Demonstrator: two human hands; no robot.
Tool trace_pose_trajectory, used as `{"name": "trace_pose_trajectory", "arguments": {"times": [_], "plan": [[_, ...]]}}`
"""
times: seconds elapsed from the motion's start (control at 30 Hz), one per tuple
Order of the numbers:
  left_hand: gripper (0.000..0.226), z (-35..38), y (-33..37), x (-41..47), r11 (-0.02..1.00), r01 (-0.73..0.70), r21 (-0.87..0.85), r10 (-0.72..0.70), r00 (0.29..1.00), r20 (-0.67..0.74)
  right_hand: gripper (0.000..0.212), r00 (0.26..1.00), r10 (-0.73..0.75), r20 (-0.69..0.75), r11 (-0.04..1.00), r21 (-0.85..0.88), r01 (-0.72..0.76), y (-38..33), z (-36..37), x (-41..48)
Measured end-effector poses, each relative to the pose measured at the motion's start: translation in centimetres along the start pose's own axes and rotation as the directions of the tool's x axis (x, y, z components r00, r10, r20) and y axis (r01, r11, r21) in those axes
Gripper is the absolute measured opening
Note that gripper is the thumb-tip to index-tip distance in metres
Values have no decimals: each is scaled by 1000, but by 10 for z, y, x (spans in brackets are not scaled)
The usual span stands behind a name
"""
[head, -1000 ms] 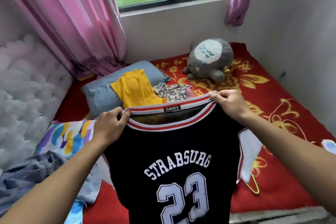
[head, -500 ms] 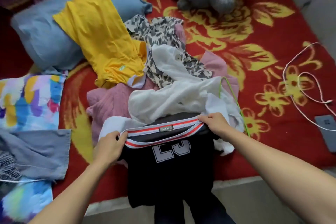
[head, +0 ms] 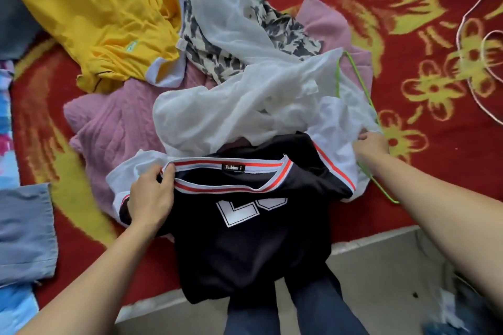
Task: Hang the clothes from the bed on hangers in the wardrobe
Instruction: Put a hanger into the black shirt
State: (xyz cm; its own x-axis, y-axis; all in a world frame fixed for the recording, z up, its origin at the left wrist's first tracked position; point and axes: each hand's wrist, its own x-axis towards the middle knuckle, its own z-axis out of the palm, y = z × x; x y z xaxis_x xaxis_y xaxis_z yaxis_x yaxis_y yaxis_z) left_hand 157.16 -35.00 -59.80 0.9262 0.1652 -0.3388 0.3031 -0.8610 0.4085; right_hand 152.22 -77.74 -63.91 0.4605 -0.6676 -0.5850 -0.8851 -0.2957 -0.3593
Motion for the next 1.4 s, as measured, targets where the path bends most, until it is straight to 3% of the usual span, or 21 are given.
{"name": "trace_pose_trajectory", "arguments": {"times": [0.1,0.2,0.27,0.37,0.43,0.53,0.63,0.7,0.83,1.0,1.17,1.27,1.33,1.4], "plan": [[38,7,0,-3,998,59,-38,-59,998,7,29,972,-37,230,991,-119,66,27,19,-8],[37,8,7,-1,996,60,-61,-61,998,-2,39,952,-128,279,988,-53,148,43,20,-17],[38,4,9,4,998,32,-61,-34,999,-34,44,978,-154,144,987,-31,160,41,-1,-12],[41,-5,11,8,998,34,-60,-38,997,-72,62,977,-122,-175,988,-113,103,26,-62,6],[40,-10,15,7,997,23,-73,-28,997,-70,65,923,-127,-362,989,-118,90,10,-104,16],[37,-14,32,3,997,-1,-82,-1,1000,-22,62,851,-302,-430,953,-165,255,-20,-139,11],[35,-15,53,0,996,-19,-90,19,1000,-7,54,755,-550,-357,833,-179,523,-54,-137,-18],[34,-14,62,2,994,-40,-97,38,999,-14,50,683,-675,-279,728,-99,679,-71,-122,-42],[31,-16,69,7,991,-54,-118,52,998,-20,54,539,-834,-118,548,-62,834,-82,-85,-77],[32,-20,64,8,988,-80,-129,74,996,-52,42,424,-902,84,414,-118,903,-71,-63,-91],[34,-18,75,-14,956,-237,-172,242,970,12,48,392,-909,142,377,-121,918,-82,-35,-94],[35,-17,75,-22,929,-292,-228,312,948,60,48,335,-920,203,326,-77,942,-100,-1,-109],[33,-19,75,-25,915,-322,-245,353,931,96,44,314,-910,271,324,-7,946,-107,22,-125],[34,-22,70,-27,907,-337,-251,375,919,121,36,344,-881,326,375,36,926,-108,36,-135]]}}
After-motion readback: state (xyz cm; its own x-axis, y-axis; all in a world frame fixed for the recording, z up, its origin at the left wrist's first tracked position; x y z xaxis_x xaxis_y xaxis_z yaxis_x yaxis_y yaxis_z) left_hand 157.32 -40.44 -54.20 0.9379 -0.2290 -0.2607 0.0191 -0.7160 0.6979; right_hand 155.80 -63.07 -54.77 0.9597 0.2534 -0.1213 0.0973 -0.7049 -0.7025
